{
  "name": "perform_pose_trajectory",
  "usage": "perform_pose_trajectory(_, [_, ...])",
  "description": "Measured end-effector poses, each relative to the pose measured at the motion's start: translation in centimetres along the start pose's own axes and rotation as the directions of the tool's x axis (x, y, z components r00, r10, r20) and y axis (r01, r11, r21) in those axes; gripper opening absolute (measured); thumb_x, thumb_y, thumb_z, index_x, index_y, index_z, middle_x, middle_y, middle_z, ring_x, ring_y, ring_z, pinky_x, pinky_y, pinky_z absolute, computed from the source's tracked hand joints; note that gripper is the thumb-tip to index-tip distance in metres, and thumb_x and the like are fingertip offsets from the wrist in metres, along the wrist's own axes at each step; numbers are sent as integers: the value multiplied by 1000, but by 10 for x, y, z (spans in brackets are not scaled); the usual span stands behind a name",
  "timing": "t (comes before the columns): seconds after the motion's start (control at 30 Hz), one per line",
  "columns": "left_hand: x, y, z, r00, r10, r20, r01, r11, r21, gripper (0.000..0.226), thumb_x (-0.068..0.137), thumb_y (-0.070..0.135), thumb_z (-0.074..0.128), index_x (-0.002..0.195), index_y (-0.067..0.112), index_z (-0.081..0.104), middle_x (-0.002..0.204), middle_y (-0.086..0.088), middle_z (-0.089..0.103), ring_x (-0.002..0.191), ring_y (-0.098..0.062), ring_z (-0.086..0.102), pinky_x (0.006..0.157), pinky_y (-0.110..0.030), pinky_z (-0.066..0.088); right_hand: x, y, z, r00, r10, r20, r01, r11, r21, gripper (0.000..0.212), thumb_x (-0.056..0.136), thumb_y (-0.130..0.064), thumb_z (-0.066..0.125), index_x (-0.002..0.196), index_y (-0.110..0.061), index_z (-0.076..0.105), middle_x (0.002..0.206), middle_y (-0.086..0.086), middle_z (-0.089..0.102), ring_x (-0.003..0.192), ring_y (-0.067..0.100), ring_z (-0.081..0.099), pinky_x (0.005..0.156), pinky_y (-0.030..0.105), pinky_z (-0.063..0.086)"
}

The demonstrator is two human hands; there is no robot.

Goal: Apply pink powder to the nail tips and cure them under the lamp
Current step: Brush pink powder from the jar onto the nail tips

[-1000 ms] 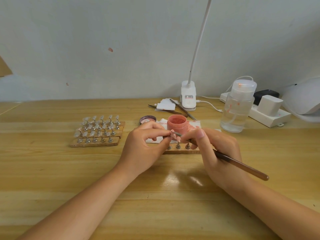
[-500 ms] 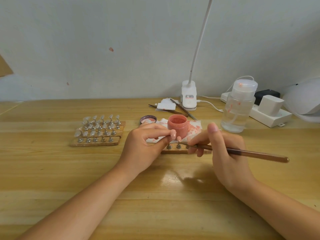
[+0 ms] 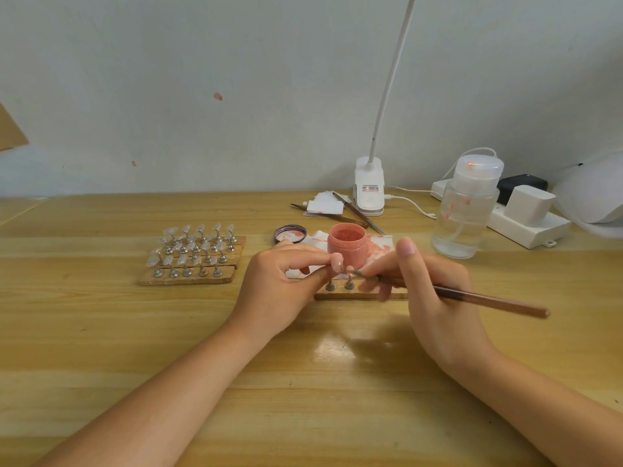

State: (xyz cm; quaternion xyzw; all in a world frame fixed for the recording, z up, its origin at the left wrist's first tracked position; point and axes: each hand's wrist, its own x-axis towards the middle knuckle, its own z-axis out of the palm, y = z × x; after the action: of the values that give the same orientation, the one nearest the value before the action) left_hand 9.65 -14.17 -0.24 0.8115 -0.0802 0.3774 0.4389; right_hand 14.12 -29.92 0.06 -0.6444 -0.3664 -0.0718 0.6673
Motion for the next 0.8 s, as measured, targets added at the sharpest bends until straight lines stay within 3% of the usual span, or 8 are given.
perform_pose_trajectory(0.1, [0,0,0,1000,-23,3,23,999,-33,13,68,26,66,81,28,69,72,30,66,68,3,53,61,-21,43,-1,-2,-1,999,17,-33,-16,999,41,47,92,-35,40,63,-11,68,59,9,66,49,11,57,52,18,45])
perform_pose_trajectory(0.2, [0,-1,0,999,-49,-5,48,998,-27,14,67,27,66,81,29,70,71,31,65,67,-6,53,62,-25,44,2,-3,0,997,-45,-68,46,999,17,39,94,-24,35,73,-15,67,69,2,68,55,6,58,54,12,43])
perform_pose_trajectory(0.4, [0,0,0,998,-58,-14,58,998,-26,16,67,28,67,82,27,71,67,33,63,65,1,50,62,-20,42,-1,-4,-1,1000,19,14,-20,997,73,47,94,-32,37,69,-7,69,62,6,68,48,10,59,50,18,46])
perform_pose_trajectory(0.5, [0,2,-1,999,-37,0,37,999,-11,12,69,26,66,80,29,69,70,31,65,66,6,51,63,-15,40,-1,-7,-2,997,-81,4,80,995,63,46,94,-48,32,87,-16,64,71,-12,70,49,3,61,46,12,44])
perform_pose_trajectory(0.57, [-1,4,-1,1000,-10,15,10,1000,12,12,70,22,66,81,27,68,73,20,69,71,8,53,65,-11,40,1,-6,-2,996,-84,21,83,996,32,50,88,-58,28,91,-23,63,68,-10,69,46,5,61,46,11,43])
perform_pose_trajectory(0.67, [-1,5,0,999,-19,39,18,999,31,10,71,25,66,81,24,69,81,5,66,81,0,55,72,-8,39,2,-3,-4,991,-132,-3,132,991,-39,35,93,-43,37,82,-24,64,68,-5,68,55,5,62,54,9,43])
perform_pose_trajectory(0.77, [-1,7,-1,998,-19,60,16,998,56,13,71,28,66,83,25,69,80,7,62,82,-3,54,73,-7,39,5,0,-2,985,-167,52,175,947,-270,7,83,-36,58,85,-30,59,83,-11,69,78,4,64,67,13,44])
perform_pose_trajectory(0.8, [-1,6,-1,997,-18,69,13,998,67,13,72,22,69,84,24,69,79,10,61,81,-2,54,73,-6,38,5,3,-2,982,-175,68,188,922,-340,16,77,-36,68,87,-32,55,89,-11,68,84,5,63,72,16,45])
